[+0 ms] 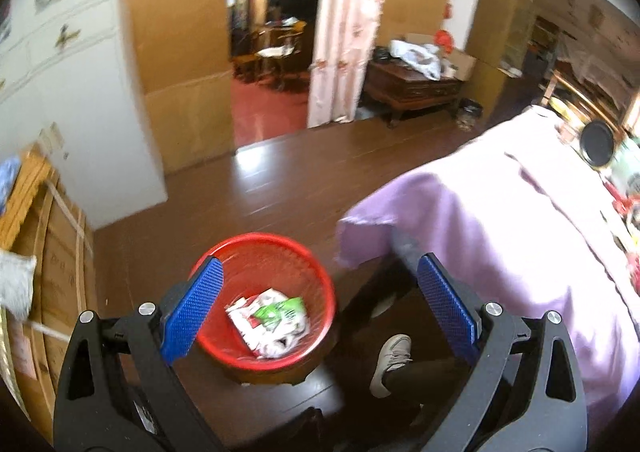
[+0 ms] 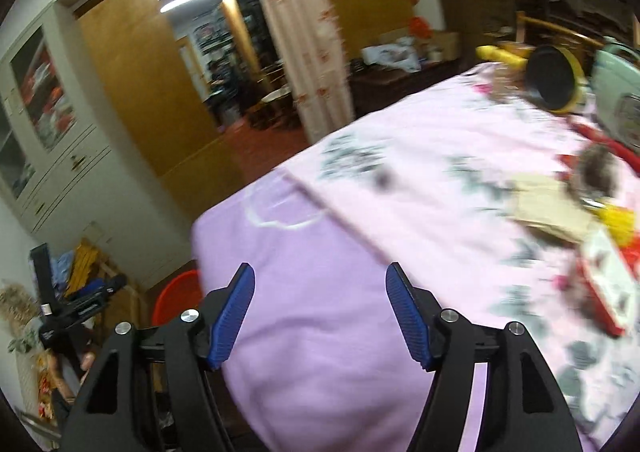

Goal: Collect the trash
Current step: 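Move both open tools back over the bed toward the remaining trash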

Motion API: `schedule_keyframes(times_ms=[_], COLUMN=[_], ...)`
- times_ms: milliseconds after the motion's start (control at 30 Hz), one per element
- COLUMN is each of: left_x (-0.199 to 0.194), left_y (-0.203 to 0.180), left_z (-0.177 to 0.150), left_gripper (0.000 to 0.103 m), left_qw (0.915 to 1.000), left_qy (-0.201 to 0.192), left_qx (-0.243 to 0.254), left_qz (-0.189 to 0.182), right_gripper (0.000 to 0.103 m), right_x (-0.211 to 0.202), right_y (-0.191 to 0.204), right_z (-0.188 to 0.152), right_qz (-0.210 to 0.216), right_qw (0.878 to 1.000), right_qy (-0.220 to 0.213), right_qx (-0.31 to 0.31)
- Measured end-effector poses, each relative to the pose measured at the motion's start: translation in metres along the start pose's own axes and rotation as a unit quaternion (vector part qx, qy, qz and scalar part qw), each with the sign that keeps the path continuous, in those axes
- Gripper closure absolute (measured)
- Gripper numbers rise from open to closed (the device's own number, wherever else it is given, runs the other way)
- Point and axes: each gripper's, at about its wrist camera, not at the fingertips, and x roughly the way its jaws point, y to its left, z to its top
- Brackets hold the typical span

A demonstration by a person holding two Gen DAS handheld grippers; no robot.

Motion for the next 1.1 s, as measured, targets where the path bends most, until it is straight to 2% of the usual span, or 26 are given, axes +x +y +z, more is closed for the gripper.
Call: schedule_keyframes(times_ms=[267,367,467,567,633,767,833,867,933,1033,1100], left_x=[-0.017,-0.022,-0.023,-0.022,-0.019,-0.01,-0.007,-0.004,-0.002,0.006,0.016], left_y=[-0.1,-0.15,-0.212,-0.26,-0.304,-0.364,-0.398,-0.418,-0.444,-0.479,-0.498], left_z=[0.019,0.024,0.029,0.031,0.033,0.03,0.026,0.023,0.012,-0.004,-0.014], left_gripper=[0.007,0.007,0.007,0.007,0.007,0.007,0.007,0.007,0.007,0.007,0.007], left_qw=[0.9938,0.9865,0.9747,0.9651,0.9557,0.9416,0.9343,0.9295,0.9232,0.9124,0.9096], left_qy=[-0.011,-0.015,-0.017,-0.02,-0.012,0.015,0.031,0.038,0.044,0.057,0.07], left_qx=[0.088,0.128,0.176,0.206,0.23,0.25,0.259,0.266,0.278,0.301,0.308], left_qz=[-0.067,-0.1,-0.137,-0.16,-0.183,-0.225,-0.243,-0.252,-0.262,-0.272,-0.27], right_gripper=[0.031,0.029,0.027,0.025,0.023,0.022,0.022,0.022,0.022,0.022,0.022], right_x=[-0.065,-0.092,-0.119,-0.137,-0.146,-0.147,-0.143,-0.143,-0.144,-0.146,-0.148], right_y=[-0.082,-0.116,-0.152,-0.184,-0.208,-0.249,-0.272,-0.28,-0.293,-0.3,-0.298], right_z=[-0.006,-0.008,-0.012,-0.018,-0.025,-0.046,-0.054,-0.055,-0.06,-0.064,-0.066], right_qz=[-0.075,-0.107,-0.137,-0.154,-0.165,-0.164,-0.162,-0.146,-0.114,-0.106,-0.102], right_qw=[0.994,0.988,0.98,0.972,0.965,0.954,0.948,0.947,0.943,0.937,0.935], right_qy=[-0.052,-0.077,-0.101,-0.12,-0.132,-0.146,-0.122,-0.122,-0.123,-0.127,-0.128], right_qx=[0.057,0.079,0.104,0.132,0.157,0.203,0.244,0.257,0.289,0.309,0.314])
